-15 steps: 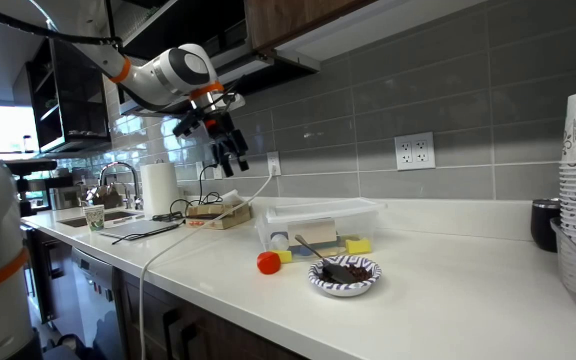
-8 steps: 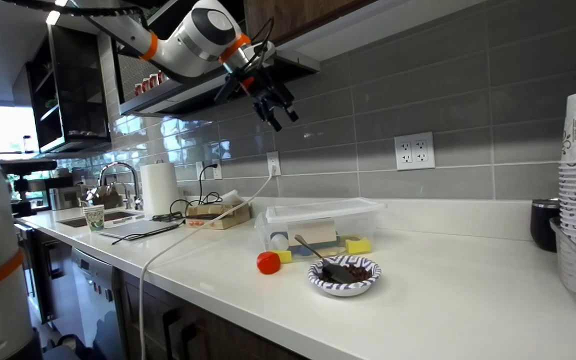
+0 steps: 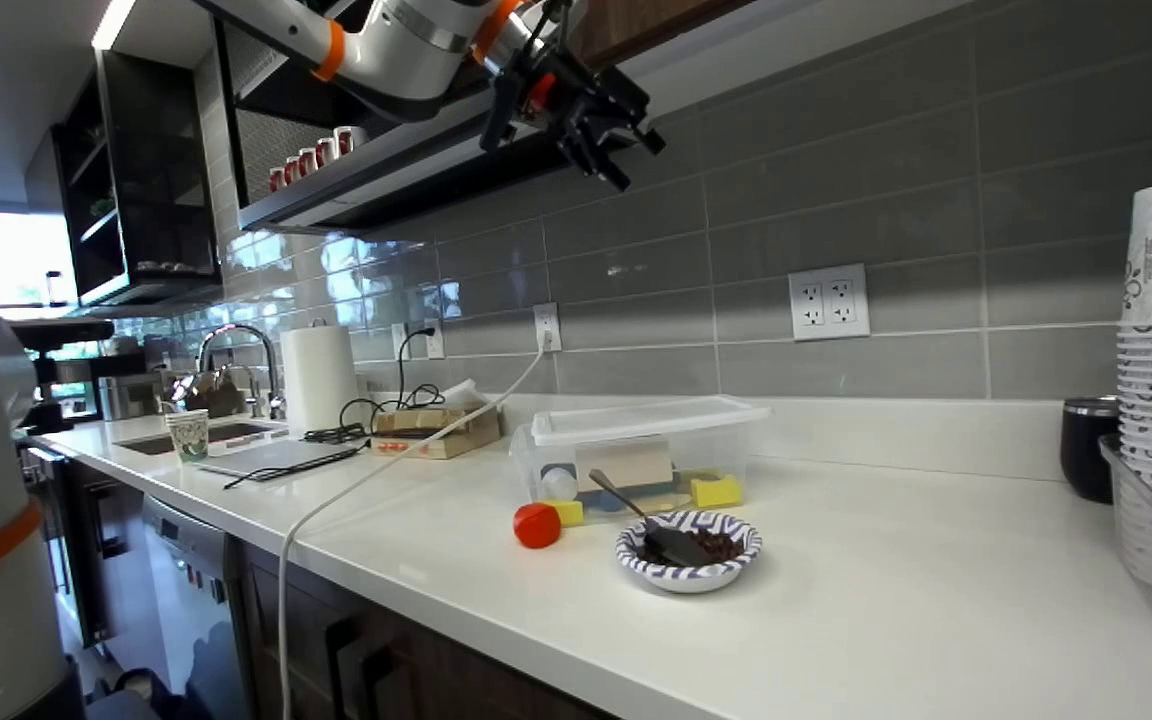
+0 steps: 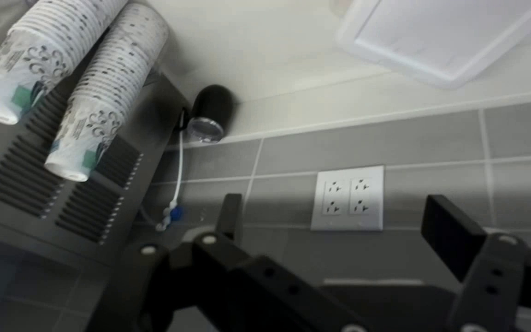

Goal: Partially open the cabinet's left door, then close it

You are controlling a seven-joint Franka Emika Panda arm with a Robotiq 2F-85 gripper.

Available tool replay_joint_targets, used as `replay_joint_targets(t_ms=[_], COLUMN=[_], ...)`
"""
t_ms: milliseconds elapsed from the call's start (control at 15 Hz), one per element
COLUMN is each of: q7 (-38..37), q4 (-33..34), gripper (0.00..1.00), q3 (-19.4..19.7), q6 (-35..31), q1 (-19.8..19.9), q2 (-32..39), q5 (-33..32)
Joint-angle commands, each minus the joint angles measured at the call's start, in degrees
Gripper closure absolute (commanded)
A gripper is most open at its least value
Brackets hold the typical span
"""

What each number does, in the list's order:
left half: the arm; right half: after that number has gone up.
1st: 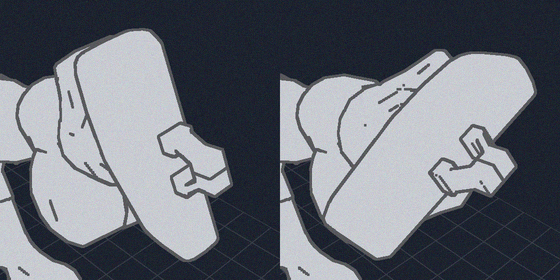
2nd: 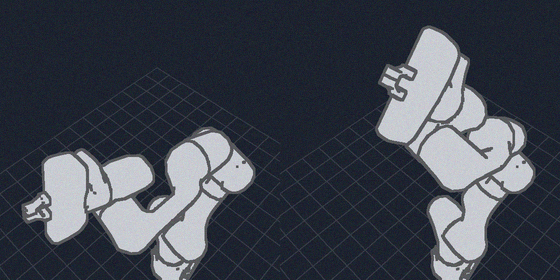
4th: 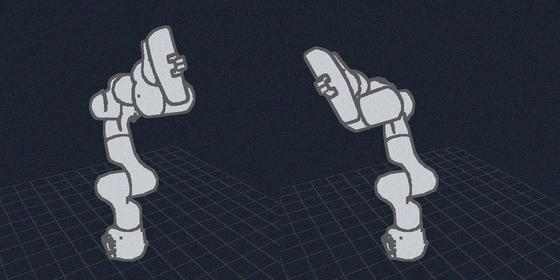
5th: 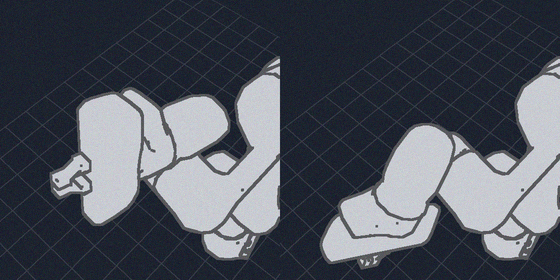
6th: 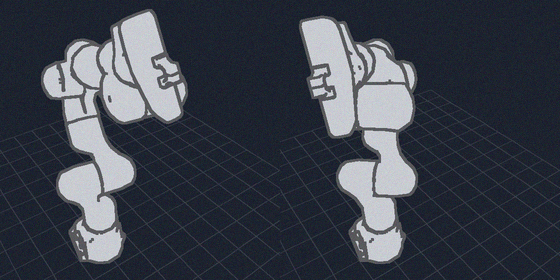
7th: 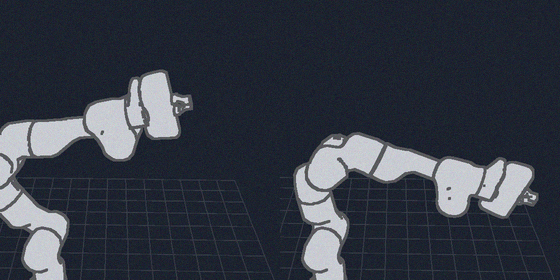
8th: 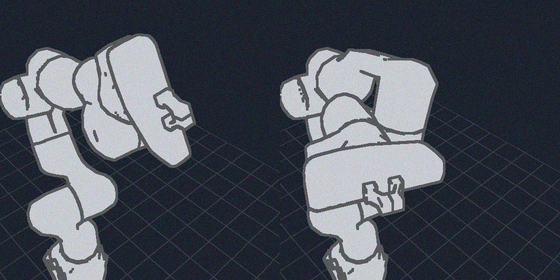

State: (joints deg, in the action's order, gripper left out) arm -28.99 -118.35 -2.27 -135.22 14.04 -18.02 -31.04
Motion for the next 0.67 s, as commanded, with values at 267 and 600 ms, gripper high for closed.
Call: replay_joint_targets(t_ms=[267,600], q7=[-5.46,-9.79], q4=[11.42,17.51], gripper=[0.0,0.0], q3=[1.33,2.78], q6=[-1.7,-1.45], q1=[4.29,3.72], q2=[3.73,7.37], q5=[-14.72,-25.07])
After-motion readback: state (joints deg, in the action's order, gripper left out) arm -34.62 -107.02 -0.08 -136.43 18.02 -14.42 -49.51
